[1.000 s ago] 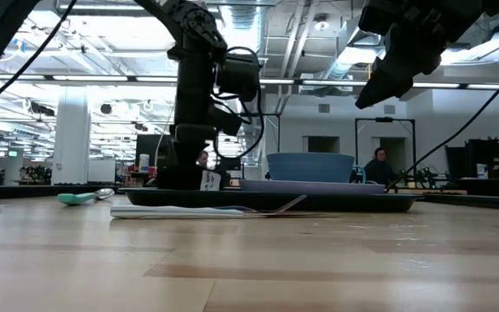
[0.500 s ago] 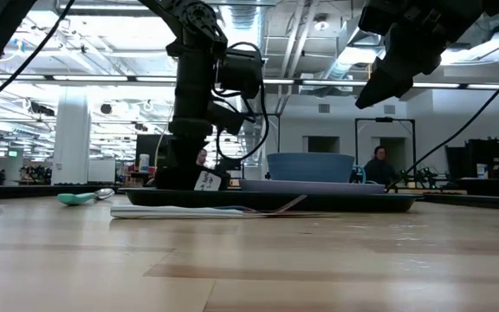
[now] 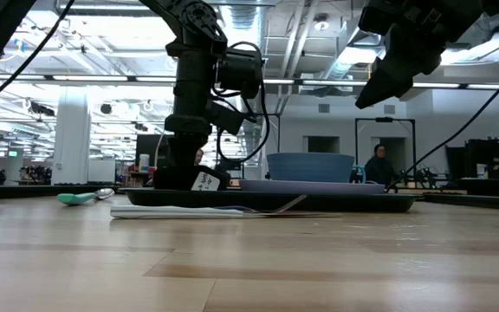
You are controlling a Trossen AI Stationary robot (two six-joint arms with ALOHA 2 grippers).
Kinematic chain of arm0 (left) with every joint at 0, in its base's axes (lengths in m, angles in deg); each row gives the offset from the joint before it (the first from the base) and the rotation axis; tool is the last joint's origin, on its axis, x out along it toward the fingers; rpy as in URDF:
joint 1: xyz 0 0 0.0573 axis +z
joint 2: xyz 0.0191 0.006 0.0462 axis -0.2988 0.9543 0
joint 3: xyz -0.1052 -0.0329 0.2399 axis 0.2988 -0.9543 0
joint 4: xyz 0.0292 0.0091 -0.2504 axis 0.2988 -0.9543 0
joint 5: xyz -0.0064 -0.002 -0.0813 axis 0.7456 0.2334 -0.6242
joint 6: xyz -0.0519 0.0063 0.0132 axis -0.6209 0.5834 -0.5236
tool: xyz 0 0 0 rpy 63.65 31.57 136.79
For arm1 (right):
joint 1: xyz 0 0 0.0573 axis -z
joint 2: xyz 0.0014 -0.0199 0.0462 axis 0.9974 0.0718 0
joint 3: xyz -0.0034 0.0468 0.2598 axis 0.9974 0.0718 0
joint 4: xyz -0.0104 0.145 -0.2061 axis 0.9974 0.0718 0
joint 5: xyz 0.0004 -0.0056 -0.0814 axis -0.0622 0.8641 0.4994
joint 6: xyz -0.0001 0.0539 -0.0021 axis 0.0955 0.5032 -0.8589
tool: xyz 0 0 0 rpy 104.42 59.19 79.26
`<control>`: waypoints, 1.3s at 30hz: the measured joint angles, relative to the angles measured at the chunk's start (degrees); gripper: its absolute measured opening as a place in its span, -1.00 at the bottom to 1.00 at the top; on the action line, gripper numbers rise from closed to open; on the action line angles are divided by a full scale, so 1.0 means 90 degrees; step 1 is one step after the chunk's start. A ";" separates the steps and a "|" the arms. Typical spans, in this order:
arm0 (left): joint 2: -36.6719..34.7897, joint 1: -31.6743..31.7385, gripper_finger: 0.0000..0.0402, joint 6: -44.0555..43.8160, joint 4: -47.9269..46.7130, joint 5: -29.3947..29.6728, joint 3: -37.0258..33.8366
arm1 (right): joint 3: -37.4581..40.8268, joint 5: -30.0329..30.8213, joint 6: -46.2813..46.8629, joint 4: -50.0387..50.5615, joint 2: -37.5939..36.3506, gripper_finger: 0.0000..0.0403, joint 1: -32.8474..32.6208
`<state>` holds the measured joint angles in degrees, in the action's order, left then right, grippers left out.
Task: Set up tray
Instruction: Put the black napkin to the left of the purple plate on the black serving tray, then put the blue fork to the left of the black napkin
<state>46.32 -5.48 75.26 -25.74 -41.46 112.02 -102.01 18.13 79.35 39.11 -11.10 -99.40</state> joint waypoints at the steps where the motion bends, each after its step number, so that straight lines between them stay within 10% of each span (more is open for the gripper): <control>1: 0.0000 0.0000 -0.82 0.0000 0.0000 0.0001 0.0001 | 0.0001 -0.0001 0.0000 0.0000 0.0000 -0.34 0.0000; 21: 0.0000 -0.0073 -0.29 0.0034 -0.0564 0.0041 0.0002 | -0.0002 -0.0002 -0.0002 0.0000 0.0000 -0.34 0.0000; 39: -0.0441 -0.0245 -0.20 0.0030 -0.1552 -0.0131 0.0314 | -0.0002 -0.0002 -0.0002 -0.0002 0.0000 -0.33 0.0000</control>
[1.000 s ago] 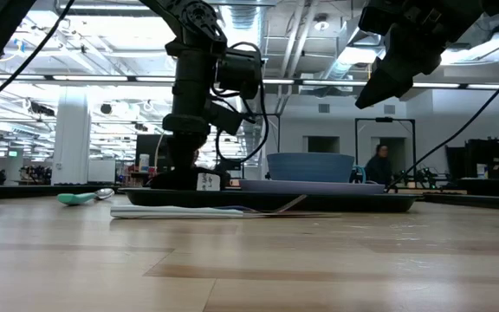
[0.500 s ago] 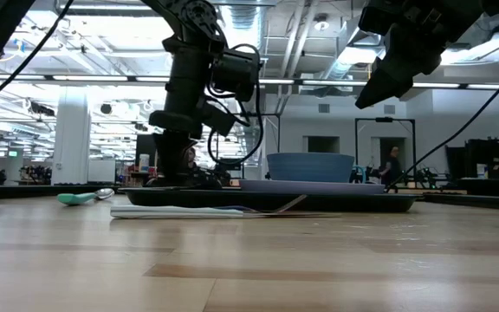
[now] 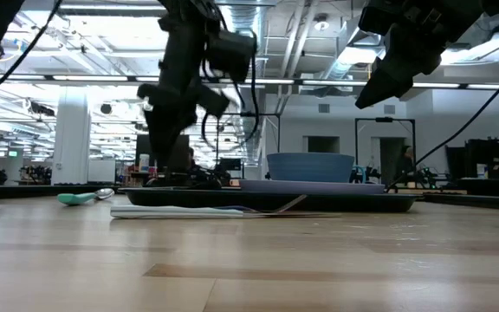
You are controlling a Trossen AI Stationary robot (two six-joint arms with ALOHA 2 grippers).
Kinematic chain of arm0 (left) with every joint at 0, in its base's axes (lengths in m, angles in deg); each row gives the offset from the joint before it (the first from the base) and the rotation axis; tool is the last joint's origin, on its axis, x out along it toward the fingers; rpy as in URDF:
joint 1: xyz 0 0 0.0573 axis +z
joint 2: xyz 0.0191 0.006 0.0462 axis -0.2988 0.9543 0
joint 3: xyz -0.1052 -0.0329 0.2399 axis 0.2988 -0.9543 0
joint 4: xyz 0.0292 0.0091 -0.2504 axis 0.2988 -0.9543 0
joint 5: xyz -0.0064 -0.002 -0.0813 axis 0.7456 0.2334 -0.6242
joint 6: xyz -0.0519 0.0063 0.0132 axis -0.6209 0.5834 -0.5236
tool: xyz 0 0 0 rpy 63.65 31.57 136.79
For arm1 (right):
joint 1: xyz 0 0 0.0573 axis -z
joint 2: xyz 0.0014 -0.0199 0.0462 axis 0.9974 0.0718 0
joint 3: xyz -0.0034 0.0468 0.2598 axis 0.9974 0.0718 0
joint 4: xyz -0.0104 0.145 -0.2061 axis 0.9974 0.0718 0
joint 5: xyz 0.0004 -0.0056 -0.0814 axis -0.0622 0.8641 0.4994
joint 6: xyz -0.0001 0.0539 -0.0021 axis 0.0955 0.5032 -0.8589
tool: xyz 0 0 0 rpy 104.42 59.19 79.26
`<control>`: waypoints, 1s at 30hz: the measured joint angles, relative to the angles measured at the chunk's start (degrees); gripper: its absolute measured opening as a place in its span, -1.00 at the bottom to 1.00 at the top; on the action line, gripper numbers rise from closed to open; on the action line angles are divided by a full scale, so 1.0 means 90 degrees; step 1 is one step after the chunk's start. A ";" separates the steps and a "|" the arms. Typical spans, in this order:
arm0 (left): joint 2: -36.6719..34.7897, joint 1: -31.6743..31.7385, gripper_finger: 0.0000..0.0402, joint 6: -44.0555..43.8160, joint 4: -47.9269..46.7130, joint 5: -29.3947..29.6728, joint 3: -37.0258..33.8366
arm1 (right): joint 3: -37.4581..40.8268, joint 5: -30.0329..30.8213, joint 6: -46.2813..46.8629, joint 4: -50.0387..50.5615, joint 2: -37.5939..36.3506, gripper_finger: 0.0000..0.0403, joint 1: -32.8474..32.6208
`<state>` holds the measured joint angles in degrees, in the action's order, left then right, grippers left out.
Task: Set up tray
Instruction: Put the blue fork to the left of the black napkin
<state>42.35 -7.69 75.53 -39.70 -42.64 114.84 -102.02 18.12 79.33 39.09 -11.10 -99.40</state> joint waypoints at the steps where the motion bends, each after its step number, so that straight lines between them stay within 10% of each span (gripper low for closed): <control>1: -0.0137 0.0000 -0.20 -0.0071 -0.0002 0.0002 0.0021 | 0.0000 0.0000 0.0000 0.0001 0.0000 -0.33 0.0000; 15: -0.3007 -0.0840 -0.20 -0.1688 0.0565 -0.0261 -0.0133 | 0.0000 0.0000 -0.0002 0.0010 0.0000 -0.34 0.0000; 26: -0.4753 -0.1972 -0.20 -0.3808 0.1727 0.3103 -0.1736 | 0.0000 0.0000 0.0039 -0.0011 0.0000 -0.34 0.0000; 30: -0.5041 -0.2030 -0.20 -0.4697 0.1718 0.3409 -0.2695 | 0.0000 0.0000 0.0044 -0.0056 0.0000 -0.33 0.0000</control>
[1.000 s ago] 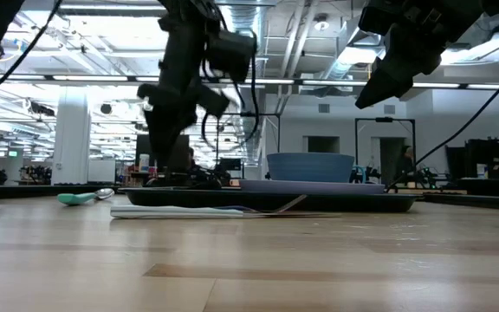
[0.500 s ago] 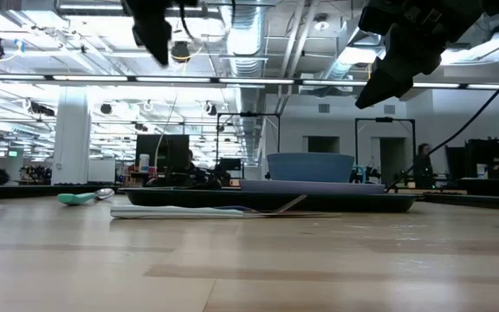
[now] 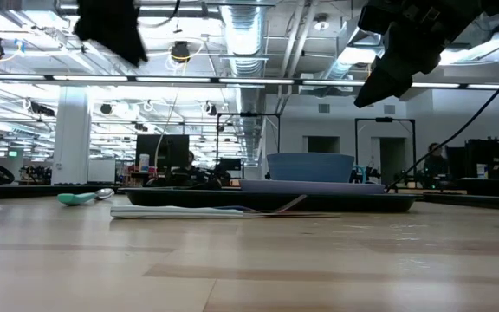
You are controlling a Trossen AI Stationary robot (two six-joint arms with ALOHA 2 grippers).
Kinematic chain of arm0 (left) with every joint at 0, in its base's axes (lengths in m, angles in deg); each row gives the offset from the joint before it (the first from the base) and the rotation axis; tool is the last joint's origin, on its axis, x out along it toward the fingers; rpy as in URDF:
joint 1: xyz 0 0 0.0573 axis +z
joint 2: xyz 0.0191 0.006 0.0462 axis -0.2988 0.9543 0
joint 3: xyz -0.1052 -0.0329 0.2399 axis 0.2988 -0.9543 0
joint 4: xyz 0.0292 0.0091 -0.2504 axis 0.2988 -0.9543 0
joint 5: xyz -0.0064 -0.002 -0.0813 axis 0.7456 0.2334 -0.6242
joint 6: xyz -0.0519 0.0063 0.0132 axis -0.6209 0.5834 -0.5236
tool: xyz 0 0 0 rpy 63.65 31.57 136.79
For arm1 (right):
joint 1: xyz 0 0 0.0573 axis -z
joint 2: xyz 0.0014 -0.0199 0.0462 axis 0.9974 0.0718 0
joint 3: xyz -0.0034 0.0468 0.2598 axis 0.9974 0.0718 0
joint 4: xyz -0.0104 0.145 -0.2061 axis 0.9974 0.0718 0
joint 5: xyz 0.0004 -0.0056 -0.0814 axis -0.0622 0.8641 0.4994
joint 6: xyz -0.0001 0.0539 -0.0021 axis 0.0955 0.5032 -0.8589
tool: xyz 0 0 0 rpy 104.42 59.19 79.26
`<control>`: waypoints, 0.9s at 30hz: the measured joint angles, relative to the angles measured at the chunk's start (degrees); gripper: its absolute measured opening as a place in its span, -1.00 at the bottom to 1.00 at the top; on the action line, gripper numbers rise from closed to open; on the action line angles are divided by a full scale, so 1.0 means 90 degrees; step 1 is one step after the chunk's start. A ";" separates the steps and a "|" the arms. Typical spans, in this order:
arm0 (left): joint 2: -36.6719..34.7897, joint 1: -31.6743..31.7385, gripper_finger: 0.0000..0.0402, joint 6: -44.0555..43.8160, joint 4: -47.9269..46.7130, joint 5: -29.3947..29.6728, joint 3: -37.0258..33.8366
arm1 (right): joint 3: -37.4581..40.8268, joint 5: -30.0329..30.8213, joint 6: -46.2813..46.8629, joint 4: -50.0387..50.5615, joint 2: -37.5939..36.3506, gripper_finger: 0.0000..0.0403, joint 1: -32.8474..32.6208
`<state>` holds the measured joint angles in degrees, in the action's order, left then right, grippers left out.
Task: Set up tray
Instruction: Put the blue fork to the left of the black napkin
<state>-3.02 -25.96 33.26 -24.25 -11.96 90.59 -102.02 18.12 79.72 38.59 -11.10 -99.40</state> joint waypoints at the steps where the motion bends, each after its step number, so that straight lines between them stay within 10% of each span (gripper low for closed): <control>1: -0.0011 0.0001 -0.20 -0.0182 -0.0035 -0.0184 -0.0197 | 0.0000 0.0000 0.0000 0.0002 0.0000 -0.33 0.0000; 10: 0.0067 -0.0195 -0.20 -0.0163 0.1476 -0.2205 -0.1511 | 0.0000 0.0000 0.0001 -0.0042 0.0000 -0.34 0.0001; 17: 0.0210 -0.0506 -0.20 0.0959 0.4339 -0.2696 -0.2206 | 0.0000 -0.0002 0.0007 -0.0126 0.0000 -0.34 0.0002; 27: 0.1953 -0.0394 -0.20 0.2502 0.4850 -0.2878 -0.1570 | 0.0000 -0.0006 -0.0045 -0.0113 0.0000 -0.33 0.0002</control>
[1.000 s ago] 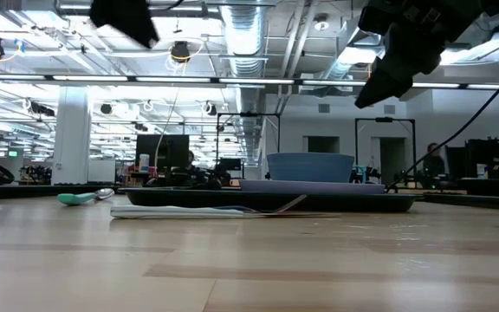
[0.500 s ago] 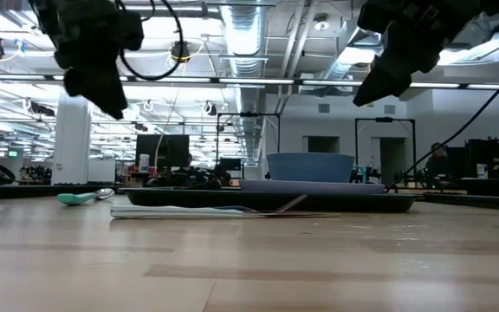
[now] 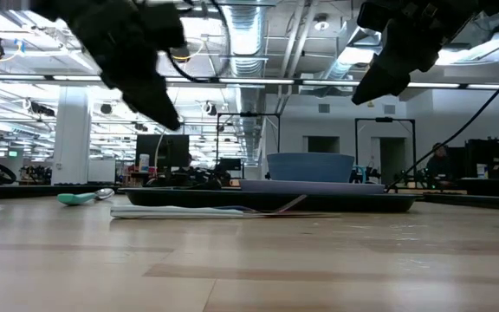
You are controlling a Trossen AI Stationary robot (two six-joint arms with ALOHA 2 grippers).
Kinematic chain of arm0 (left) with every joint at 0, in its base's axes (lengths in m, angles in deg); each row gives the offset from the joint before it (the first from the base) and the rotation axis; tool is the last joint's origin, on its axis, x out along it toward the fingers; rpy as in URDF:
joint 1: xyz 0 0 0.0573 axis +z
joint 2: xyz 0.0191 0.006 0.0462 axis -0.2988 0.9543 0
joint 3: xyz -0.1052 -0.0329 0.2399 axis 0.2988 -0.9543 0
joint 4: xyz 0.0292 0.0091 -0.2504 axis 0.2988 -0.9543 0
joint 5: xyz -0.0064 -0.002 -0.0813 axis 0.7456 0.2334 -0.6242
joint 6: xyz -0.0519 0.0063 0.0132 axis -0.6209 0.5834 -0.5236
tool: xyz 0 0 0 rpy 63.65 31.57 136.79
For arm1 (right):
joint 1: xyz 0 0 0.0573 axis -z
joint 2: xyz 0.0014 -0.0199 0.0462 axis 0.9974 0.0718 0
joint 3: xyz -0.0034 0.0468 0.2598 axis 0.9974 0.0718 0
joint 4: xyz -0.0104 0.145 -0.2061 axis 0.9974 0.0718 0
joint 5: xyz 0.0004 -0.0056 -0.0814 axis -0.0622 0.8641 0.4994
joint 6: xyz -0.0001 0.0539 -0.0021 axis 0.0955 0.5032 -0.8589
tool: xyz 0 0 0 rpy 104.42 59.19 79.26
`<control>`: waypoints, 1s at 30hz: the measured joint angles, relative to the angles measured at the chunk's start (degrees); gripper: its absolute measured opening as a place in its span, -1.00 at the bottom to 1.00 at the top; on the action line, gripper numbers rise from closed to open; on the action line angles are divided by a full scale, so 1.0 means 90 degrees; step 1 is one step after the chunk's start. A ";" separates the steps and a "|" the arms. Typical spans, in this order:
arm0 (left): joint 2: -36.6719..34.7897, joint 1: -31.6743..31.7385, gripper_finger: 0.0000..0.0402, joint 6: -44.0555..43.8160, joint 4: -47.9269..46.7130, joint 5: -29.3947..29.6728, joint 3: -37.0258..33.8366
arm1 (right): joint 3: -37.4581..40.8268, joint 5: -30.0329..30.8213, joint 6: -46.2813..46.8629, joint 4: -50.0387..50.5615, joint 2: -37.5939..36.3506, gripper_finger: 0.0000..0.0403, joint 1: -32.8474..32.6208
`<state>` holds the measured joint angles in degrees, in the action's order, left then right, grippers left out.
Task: Set up tray
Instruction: Put the blue fork to the left of the black napkin
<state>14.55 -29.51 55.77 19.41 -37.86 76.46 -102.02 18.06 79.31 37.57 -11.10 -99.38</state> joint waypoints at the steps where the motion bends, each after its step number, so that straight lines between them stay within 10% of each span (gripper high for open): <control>1: 0.0230 0.0024 -0.20 0.0219 0.0004 -0.0092 0.0140 | 0.0000 -0.0001 -0.0011 0.0022 0.0000 -0.33 0.0000; 16: 0.2565 0.0388 -0.20 0.1069 -0.1119 -0.0091 0.2297 | 0.0000 -0.0004 -0.0060 0.0489 0.0000 -0.34 0.0000; 30: 0.2920 0.0603 -0.20 0.0904 -0.1194 -0.0371 0.2438 | 0.0000 -0.0001 -0.0063 0.0559 0.0000 -0.34 0.0000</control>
<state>40.83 -24.08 63.91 8.66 -41.20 98.40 -102.02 18.05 78.75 42.60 -11.10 -99.38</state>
